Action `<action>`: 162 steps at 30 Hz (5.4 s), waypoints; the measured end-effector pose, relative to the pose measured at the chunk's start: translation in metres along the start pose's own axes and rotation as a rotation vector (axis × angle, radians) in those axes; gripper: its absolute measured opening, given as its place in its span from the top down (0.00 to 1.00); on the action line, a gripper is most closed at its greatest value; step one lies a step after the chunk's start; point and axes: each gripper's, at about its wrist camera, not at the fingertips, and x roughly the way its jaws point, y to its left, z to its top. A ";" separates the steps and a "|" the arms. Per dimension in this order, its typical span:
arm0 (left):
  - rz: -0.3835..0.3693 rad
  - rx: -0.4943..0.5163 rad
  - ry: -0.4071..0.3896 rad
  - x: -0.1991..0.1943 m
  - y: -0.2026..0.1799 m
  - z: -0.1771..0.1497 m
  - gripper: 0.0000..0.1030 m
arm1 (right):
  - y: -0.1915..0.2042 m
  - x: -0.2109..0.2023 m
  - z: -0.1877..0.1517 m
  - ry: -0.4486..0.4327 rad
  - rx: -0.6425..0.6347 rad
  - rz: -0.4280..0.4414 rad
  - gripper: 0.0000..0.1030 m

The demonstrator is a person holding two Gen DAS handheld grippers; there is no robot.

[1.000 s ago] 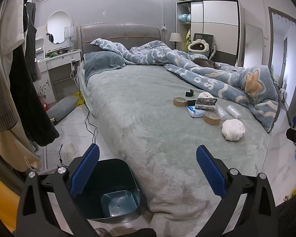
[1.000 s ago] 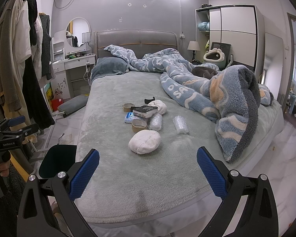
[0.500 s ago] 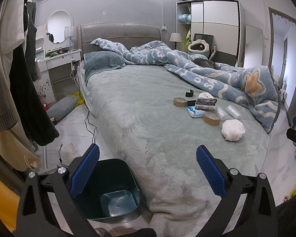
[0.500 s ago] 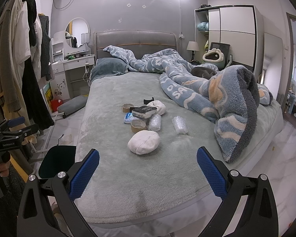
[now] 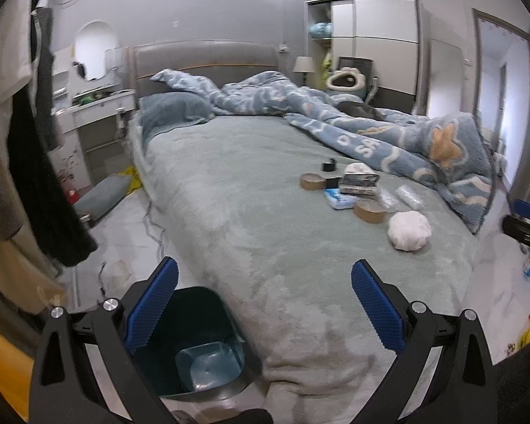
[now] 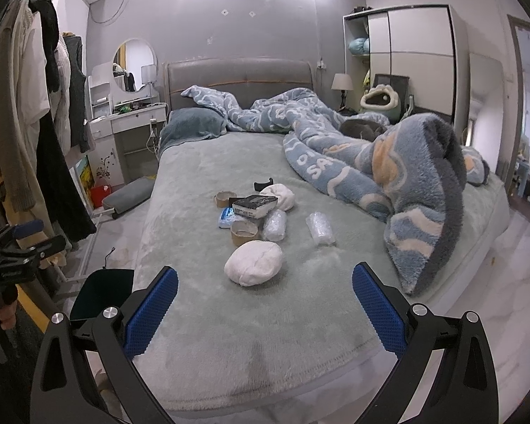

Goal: Collect trash
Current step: 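Reach the left tool to the white tissue ball while the right tool approaches the bubble-wrap roll, then close the left tool on the tissue ball while the right tool grasps the bubble-wrap roll, then carry both items over the bin and open both tools to drop them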

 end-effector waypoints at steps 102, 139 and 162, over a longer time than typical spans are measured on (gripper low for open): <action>-0.186 -0.036 0.212 0.159 0.084 0.035 0.47 | 0.063 0.202 0.113 0.147 0.072 0.100 0.67; -0.047 -0.266 0.764 0.191 0.237 -0.084 0.37 | 0.319 0.285 0.035 0.521 -0.196 0.464 0.66; -0.035 -0.326 0.429 0.136 0.287 -0.034 0.27 | 0.365 0.349 -0.056 0.764 -0.268 0.411 0.66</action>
